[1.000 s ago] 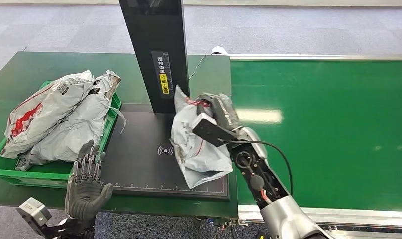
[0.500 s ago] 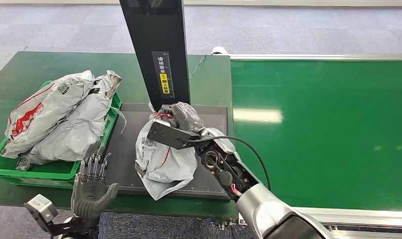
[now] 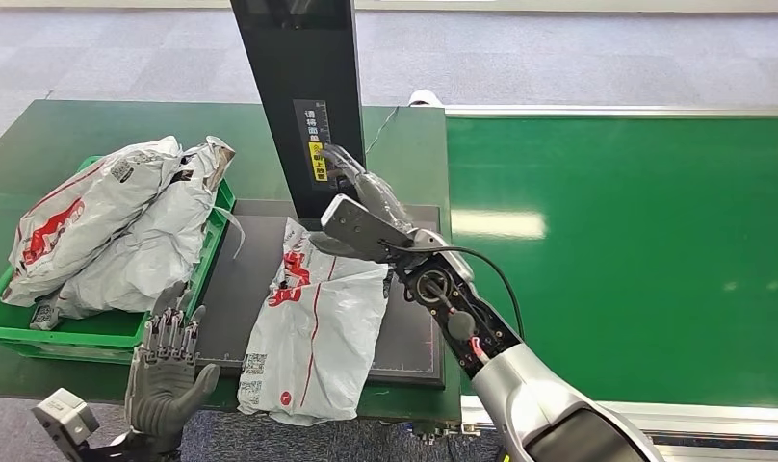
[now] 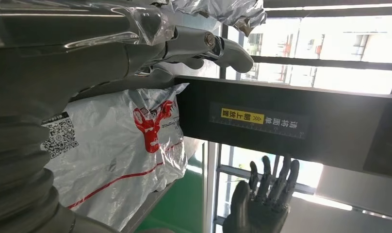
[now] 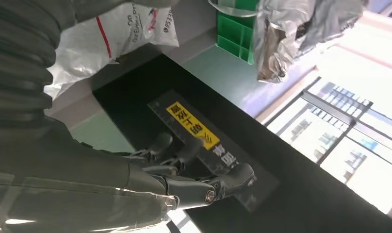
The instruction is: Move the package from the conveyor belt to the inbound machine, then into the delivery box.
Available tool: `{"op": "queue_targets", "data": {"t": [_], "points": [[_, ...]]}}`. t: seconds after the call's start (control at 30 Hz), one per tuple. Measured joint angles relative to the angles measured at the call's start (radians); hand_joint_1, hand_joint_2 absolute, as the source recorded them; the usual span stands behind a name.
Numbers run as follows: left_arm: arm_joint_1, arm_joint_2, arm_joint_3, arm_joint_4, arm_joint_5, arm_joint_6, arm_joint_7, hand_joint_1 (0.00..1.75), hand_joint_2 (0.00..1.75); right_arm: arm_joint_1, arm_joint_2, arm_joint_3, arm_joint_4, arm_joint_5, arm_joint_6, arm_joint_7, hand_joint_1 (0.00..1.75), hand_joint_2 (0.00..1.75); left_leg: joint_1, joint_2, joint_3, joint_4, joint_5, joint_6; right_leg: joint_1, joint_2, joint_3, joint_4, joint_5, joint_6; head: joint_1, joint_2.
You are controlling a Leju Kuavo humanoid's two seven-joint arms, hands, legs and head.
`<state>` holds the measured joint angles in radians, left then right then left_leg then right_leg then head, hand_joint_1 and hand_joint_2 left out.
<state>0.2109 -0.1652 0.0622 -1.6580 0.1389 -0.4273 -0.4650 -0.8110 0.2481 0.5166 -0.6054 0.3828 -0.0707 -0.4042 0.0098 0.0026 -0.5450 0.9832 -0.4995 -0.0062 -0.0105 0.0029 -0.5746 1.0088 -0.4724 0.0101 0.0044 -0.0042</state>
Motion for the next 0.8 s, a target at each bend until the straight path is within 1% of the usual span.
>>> {"op": "queue_targets", "data": {"t": [0.17,0.27,0.33,0.4,0.47,0.53,0.6,0.67,0.8], "points": [[0.005,-0.001,0.004,-0.008,0.0,0.0,0.0,0.0,1.75,0.015,-0.015,-0.015,-0.046,-0.028,0.009,-0.019,0.0,1.75,0.0,0.0,0.0,0.0,0.0,0.0,0.0,0.0,0.0,0.0,0.0,0.0,0.0,0.0],[0.017,-0.007,0.014,-0.021,-0.002,0.002,0.0,0.0,1.75,0.053,-0.037,-0.035,-0.118,-0.113,0.031,-0.055,0.0,1.75,0.0,0.0,0.0,0.0,0.0,0.0,0.0,0.0,0.0,0.0,0.0,0.0,0.0,0.0],[0.033,-0.016,0.025,-0.036,-0.008,-0.002,0.0,0.0,1.75,0.11,-0.064,-0.061,-0.214,-0.198,0.049,-0.072,0.0,1.75,0.0,-0.001,0.0,0.0,0.0,0.0,0.0,-0.001,0.0,-0.001,0.0,0.0,0.0,0.0],[0.048,-0.025,0.038,-0.05,-0.022,-0.006,0.0,0.0,1.75,0.187,-0.092,-0.094,-0.324,-0.273,0.058,-0.081,0.0,1.75,0.0,-0.002,0.0,0.0,-0.001,0.0,0.0,-0.002,0.001,-0.001,0.0,0.0,0.0,0.0],[0.057,-0.031,0.046,-0.06,-0.052,-0.003,0.0,0.0,1.75,0.274,-0.114,-0.132,-0.425,-0.312,0.06,-0.087,0.0,1.75,0.0,-0.002,-0.001,0.0,-0.001,0.0,0.0,-0.002,0.001,-0.002,-0.001,0.0,0.0,0.0],[0.057,-0.032,0.046,-0.065,-0.103,0.014,0.008,0.0,1.75,0.358,-0.133,-0.168,-0.503,-0.319,0.058,-0.09,0.0,1.75,0.0,-0.002,-0.001,0.0,-0.002,0.0,0.0,-0.002,0.0,-0.002,-0.001,0.0,0.0,0.0],[0.042,-0.026,0.035,-0.062,-0.171,0.049,0.035,0.0,1.75,0.427,-0.146,-0.2,-0.544,-0.307,0.056,-0.089,0.0,1.75,0.0,-0.002,0.0,0.0,-0.002,0.0,0.0,-0.002,0.0,-0.003,-0.001,0.0,0.0,0.0],[0.008,-0.013,0.012,-0.041,-0.238,0.09,0.071,0.0,1.75,0.477,-0.156,-0.235,-0.557,-0.296,0.057,-0.088,0.0,1.75,0.0,-0.002,0.0,0.0,-0.002,0.0,0.0,-0.002,0.001,-0.003,0.0,0.0,0.0,0.0],[-0.083,0.026,-0.053,0.055,-0.315,0.137,0.105,0.0,1.75,0.531,-0.165,-0.296,-0.558,-0.294,0.066,-0.095,0.0,1.75,0.0,-0.002,0.001,0.0,0.0,0.0,0.0,-0.002,0.001,-0.002,0.001,-0.002,0.0,0.0]]}}
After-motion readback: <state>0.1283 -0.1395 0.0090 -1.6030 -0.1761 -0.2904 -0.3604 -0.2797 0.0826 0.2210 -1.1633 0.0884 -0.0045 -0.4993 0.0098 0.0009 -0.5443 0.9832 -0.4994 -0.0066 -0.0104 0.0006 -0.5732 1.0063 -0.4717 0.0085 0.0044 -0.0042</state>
